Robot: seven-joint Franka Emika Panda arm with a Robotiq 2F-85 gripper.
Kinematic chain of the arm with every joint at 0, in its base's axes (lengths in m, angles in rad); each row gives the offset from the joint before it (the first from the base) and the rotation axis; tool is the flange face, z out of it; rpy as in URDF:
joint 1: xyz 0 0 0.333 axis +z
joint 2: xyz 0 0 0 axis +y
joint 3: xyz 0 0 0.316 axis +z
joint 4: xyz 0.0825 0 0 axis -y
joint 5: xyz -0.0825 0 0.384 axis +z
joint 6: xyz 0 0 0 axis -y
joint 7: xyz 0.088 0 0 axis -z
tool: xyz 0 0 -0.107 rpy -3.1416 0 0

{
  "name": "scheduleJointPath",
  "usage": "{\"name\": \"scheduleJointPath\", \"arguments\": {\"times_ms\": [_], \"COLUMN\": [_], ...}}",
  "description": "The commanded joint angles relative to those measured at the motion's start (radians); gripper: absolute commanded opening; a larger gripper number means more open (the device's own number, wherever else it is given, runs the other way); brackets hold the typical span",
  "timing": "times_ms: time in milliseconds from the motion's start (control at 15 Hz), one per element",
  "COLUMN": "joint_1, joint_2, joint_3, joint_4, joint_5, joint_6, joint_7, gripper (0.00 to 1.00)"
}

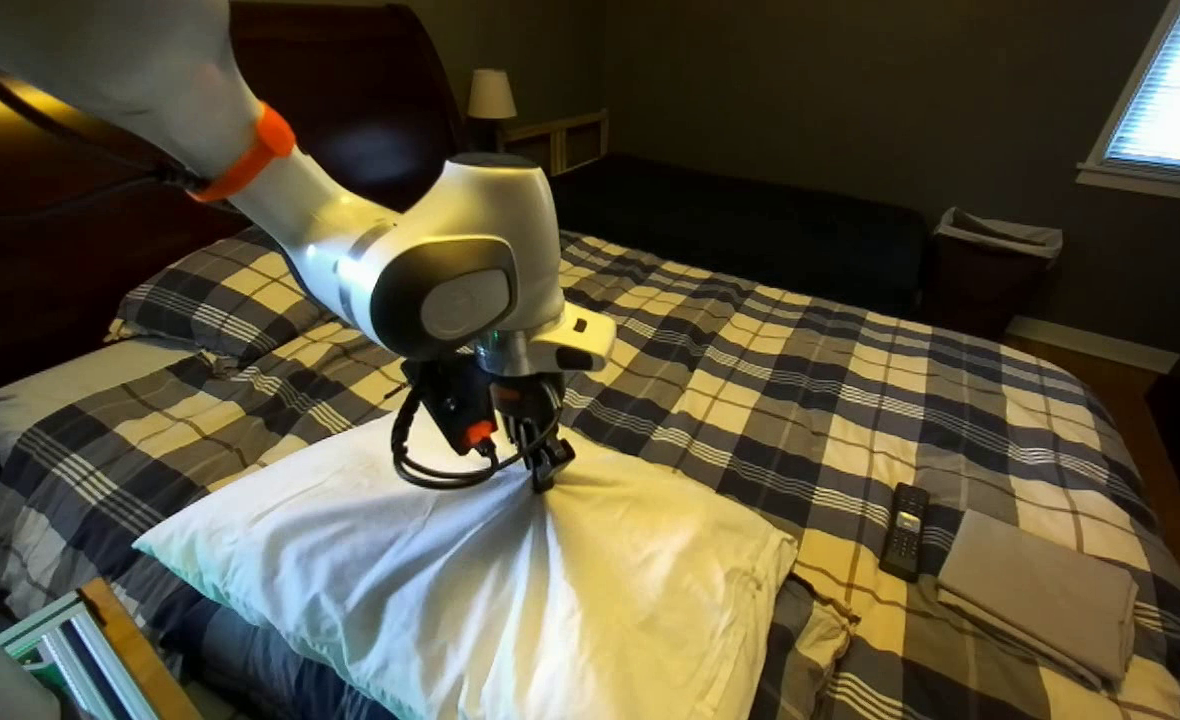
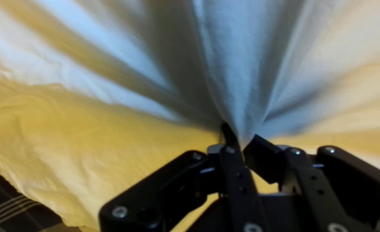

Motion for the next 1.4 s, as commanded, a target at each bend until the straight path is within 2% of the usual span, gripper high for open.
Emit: {"name": "scheduleJointPath", "arguments": {"times_ms": [0, 467, 667, 800, 867, 1333], "joint_1": [-0.008, -0.038, -0.044, -0.048, -0.051, -0.056], "joint_2": [-0.144, -0.292, -0.326, -0.329, -0.299, -0.306], "joint_3": [-0.003, 0.011, -0.001, -0.004, 0.009, 0.007], "joint_4": [-0.006, 0.024, 0.065, 0.095, 0.056, 0.079], "joint_5": [-0.003, -0.017, 0.021, 0.038, 0.018, 0.023], "joint_6": [-0.080, -0.125, -0.127, -0.120, -0.092, -0.094], "joint_7": [-0.017, -0.003, -0.013, -0.014, -0.007, -0.007], "gripper": [0.02, 0.02, 0.02, 0.02, 0.09, 0.09]}}
